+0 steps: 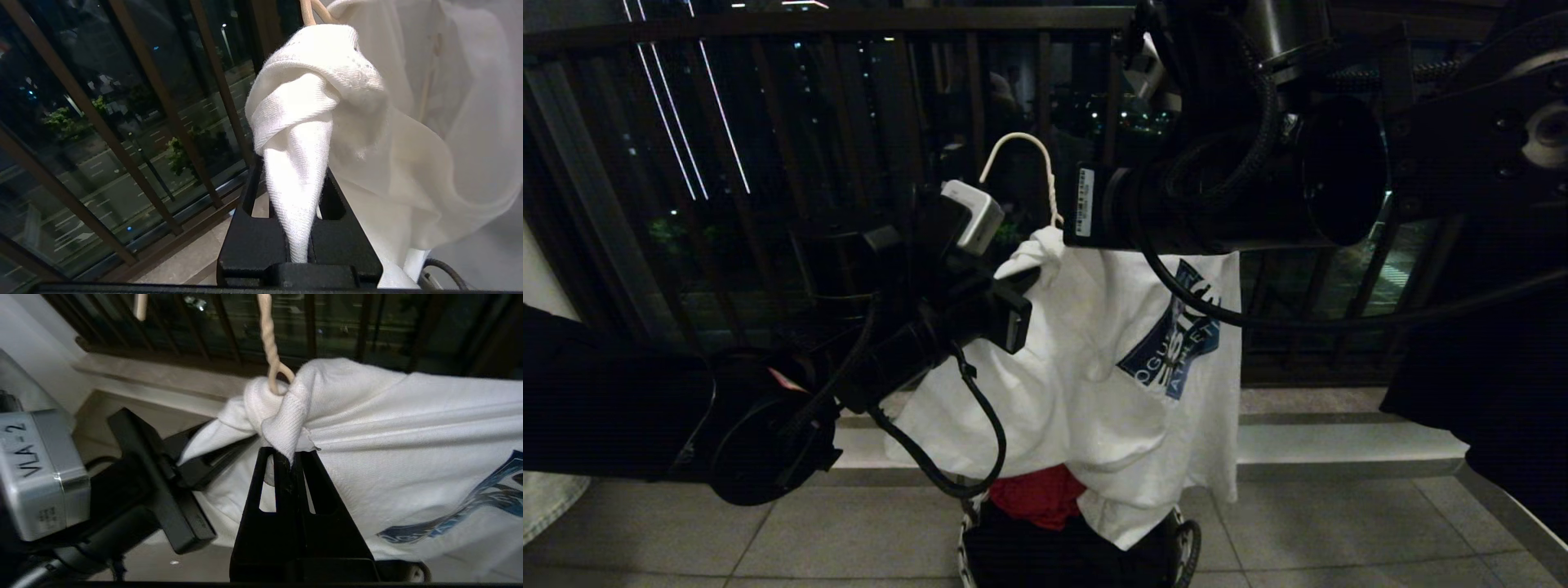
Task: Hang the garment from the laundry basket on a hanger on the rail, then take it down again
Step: Hang the clothes on the clothes rack
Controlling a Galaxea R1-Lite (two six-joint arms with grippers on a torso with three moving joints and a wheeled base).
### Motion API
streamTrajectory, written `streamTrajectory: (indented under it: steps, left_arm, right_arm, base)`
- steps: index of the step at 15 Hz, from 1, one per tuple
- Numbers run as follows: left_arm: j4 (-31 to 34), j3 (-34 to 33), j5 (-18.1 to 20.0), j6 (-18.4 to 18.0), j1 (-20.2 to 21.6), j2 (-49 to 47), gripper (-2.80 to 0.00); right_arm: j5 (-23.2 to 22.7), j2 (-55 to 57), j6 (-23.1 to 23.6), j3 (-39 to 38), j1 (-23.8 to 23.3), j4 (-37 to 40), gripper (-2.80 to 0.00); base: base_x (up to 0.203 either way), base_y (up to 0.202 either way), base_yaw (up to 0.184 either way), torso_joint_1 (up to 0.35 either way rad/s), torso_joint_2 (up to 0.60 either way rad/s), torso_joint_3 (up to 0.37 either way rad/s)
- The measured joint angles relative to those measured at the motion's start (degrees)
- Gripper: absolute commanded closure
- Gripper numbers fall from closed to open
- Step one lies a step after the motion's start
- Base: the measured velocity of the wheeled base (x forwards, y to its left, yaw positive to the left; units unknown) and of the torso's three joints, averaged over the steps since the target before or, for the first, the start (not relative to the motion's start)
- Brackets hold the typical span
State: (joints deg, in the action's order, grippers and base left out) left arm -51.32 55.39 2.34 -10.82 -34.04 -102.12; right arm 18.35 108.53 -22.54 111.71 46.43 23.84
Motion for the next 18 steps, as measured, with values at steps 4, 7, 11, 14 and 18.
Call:
streamTrajectory:
  steps: [4,7,11,14,18]
  left_arm:
    - [-3.9,0.2,0.0,0.8,0.0,-0.1,0.00]
    - [-4.2,0.1,-0.1,1.2,0.0,-0.2,0.00]
    - [-4.3,0.1,-0.1,1.4,0.0,-0.1,0.00]
    - [-4.3,0.1,-0.1,1.8,0.1,0.0,0.00]
    - [-4.3,0.2,-0.1,1.9,0.3,0.1,0.00]
  right_arm:
    - [0.0,0.1,-0.1,-0.4,0.1,-0.1,0.00]
    - [0.0,0.1,-0.1,-0.5,0.5,-0.4,0.00]
    - [0.0,0.1,0.0,-0.4,0.6,-0.4,-2.80]
    - [0.0,0.1,-0.1,-0.5,0.7,-0.3,-2.80]
    - [0.2,-0.9,-0.1,-2.3,0.8,0.1,-2.80]
  base:
    - [0.000,0.000,0.000,0.000,0.00,0.000]
    - [0.000,0.000,0.000,0.000,0.00,0.000]
    - [0.000,0.000,0.000,0.000,0.00,0.000]
    - [0.000,0.000,0.000,0.000,0.00,0.000]
    - [0.000,0.000,0.000,0.000,0.00,0.000]
